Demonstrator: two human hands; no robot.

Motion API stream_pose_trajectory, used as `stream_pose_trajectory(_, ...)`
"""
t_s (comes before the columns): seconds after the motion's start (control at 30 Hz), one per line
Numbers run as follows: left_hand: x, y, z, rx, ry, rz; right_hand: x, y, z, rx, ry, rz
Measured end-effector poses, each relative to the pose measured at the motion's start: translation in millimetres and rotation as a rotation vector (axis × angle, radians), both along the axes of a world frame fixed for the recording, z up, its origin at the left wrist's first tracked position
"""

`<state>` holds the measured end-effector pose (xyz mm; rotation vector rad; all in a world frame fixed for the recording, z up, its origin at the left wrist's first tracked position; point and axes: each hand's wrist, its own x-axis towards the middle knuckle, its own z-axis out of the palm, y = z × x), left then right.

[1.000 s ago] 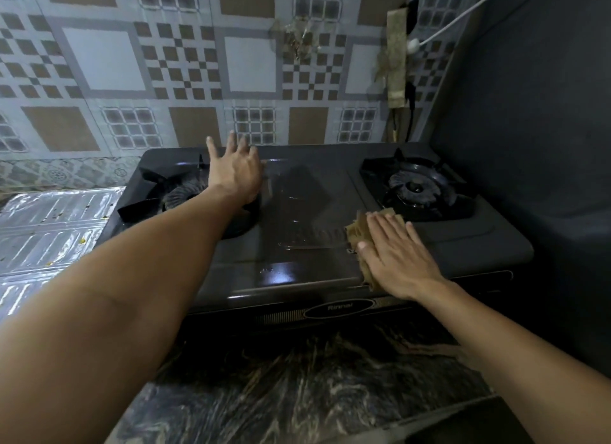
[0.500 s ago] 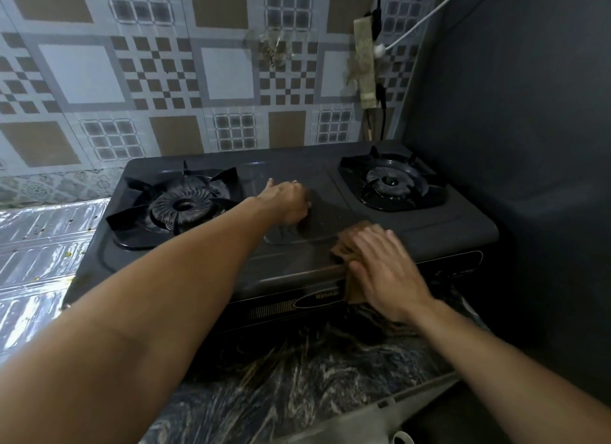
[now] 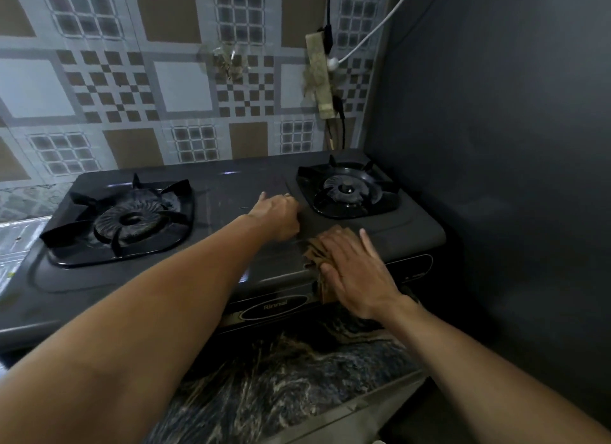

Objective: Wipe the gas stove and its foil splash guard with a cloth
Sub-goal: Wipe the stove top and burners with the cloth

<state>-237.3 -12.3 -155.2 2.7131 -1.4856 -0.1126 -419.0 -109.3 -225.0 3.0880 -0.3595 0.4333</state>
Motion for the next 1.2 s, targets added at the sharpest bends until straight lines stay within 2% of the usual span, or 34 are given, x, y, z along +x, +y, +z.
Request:
stream_pose_trajectory(0.2, -14, -9, -2, -0.028, -0.046, 0.104, -39, -111, 7, 0.085, 0.018, -0.335)
stream_pose_trajectory(0.4, -22, -16, 4, -0.042, -0.049, 0.196, -36, -141, 16, 0.153, 0.059, -0.380)
stream_pose_trajectory(0.53, -26, -17, 2, -0.032, -0.048, 0.231, -14, -162, 25, 0.223, 0.196, -0.464)
stream_pose_trajectory(0.63, -23, -15, 0, 0.015, -0.068, 0.210, 1, -177, 30, 0.233, 0.286, -0.438)
stream_pose_trajectory(0.77, -24, -14, 0, 0.118, -0.146, 0.146, -5, -172, 29, 0.203, 0.254, -0.389)
stream_pose_trajectory(0.87, -24, -14, 1, 0.114, -0.147, 0.138, -17, -137, 21, 0.140, 0.184, -0.314)
stream_pose_trajectory(0.97, -20, -12, 0, 0.175, -0.156, 0.098, -12, -82, 13, 0.120, 0.101, -0.140)
stream_pose_trajectory(1.2, -16, 3, -7, 0.084, -0.149, 0.164, 35, -31, 14, 0.064, 0.126, 0.088)
